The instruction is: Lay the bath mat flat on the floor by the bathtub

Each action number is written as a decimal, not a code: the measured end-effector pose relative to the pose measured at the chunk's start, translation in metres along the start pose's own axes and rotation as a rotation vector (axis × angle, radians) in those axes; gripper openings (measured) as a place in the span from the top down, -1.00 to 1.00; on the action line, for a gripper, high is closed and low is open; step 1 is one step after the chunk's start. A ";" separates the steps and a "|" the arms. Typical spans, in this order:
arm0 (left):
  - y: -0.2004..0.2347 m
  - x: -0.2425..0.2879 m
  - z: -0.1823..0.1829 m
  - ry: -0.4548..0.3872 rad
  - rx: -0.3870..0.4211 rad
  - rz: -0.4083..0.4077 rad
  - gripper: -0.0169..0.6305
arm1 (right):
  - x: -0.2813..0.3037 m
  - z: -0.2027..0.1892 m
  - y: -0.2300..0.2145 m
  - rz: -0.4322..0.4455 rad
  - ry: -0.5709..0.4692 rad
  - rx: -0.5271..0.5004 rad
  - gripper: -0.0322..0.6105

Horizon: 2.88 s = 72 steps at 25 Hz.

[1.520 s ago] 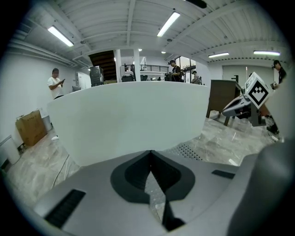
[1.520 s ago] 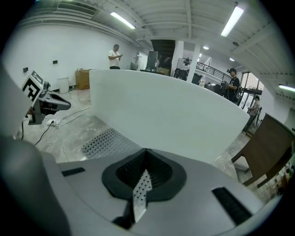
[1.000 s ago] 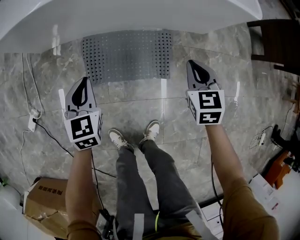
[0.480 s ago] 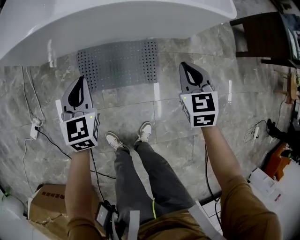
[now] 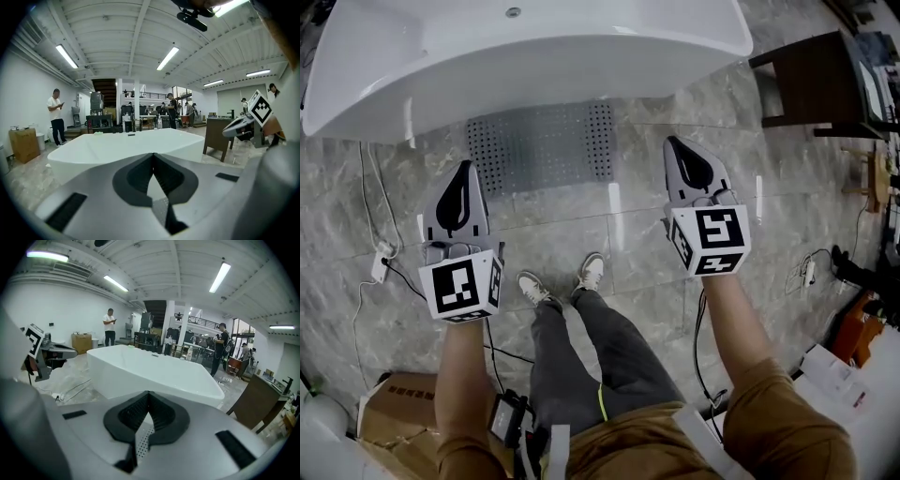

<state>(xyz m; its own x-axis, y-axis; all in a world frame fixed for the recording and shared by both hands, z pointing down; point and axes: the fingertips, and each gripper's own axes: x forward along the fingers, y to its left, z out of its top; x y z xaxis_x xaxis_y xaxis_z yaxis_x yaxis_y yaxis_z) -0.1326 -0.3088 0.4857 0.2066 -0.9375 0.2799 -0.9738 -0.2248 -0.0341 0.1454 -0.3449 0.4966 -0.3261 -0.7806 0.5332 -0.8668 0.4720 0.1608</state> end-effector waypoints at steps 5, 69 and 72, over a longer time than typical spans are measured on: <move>0.011 -0.022 0.046 -0.040 0.002 0.008 0.93 | -0.025 0.046 0.005 -0.002 -0.054 0.022 0.89; 0.058 -0.297 0.357 -0.333 0.058 0.186 0.93 | -0.325 0.280 -0.044 -0.077 -0.429 0.079 0.89; 0.057 -0.295 0.354 -0.329 0.051 0.178 0.93 | -0.330 0.282 -0.043 -0.088 -0.436 0.075 0.89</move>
<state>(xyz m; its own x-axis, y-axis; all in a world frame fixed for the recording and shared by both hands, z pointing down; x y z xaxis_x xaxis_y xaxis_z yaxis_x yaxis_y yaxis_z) -0.2150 -0.1394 0.0614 0.0620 -0.9964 -0.0577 -0.9930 -0.0557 -0.1045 0.1835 -0.2232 0.0800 -0.3640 -0.9239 0.1181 -0.9183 0.3772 0.1204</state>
